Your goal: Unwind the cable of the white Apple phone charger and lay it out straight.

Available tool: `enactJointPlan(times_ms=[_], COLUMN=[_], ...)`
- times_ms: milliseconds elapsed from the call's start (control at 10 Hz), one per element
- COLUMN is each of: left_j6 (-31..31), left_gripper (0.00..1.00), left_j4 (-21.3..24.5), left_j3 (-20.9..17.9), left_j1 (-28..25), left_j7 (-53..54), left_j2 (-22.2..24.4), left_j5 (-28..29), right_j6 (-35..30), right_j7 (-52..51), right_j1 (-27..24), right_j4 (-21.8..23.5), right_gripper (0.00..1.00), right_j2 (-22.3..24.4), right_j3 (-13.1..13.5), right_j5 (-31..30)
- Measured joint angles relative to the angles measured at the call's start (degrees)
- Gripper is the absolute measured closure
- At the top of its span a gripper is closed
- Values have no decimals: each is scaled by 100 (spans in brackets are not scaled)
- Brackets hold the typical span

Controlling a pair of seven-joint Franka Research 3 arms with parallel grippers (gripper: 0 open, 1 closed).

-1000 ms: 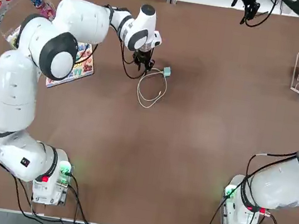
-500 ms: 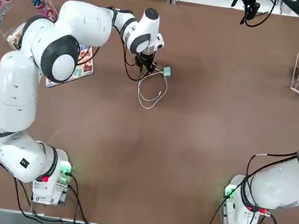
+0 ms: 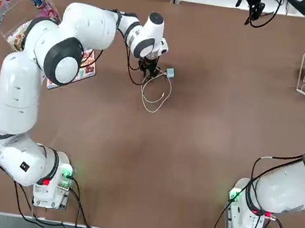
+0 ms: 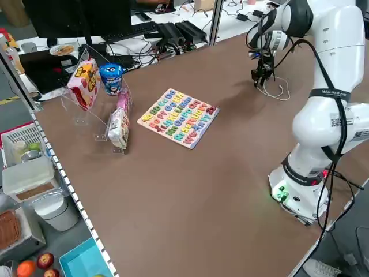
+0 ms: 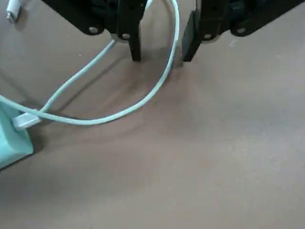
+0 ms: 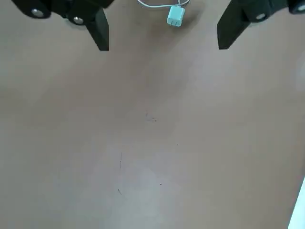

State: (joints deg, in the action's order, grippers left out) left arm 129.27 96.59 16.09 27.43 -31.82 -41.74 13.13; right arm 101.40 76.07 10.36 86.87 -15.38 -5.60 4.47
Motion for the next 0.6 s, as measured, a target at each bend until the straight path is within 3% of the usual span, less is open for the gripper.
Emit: enactJointPlan(times_ms=[200,600], left_j6=[3,3], left_gripper=[62,87], left_j4=[-5,-13], left_j3=[-9,-15], left_j1=[-20,-14], left_j7=[-3,-3], left_j2=[-7,-11], left_j5=[156,181], right_j6=[0,-13], right_j7=[0,0], right_j1=[9,23], right_j4=[-5,-5], right_gripper=[0,0], right_j2=[0,0], right_j3=[-2,-2], right_j5=[0,0])
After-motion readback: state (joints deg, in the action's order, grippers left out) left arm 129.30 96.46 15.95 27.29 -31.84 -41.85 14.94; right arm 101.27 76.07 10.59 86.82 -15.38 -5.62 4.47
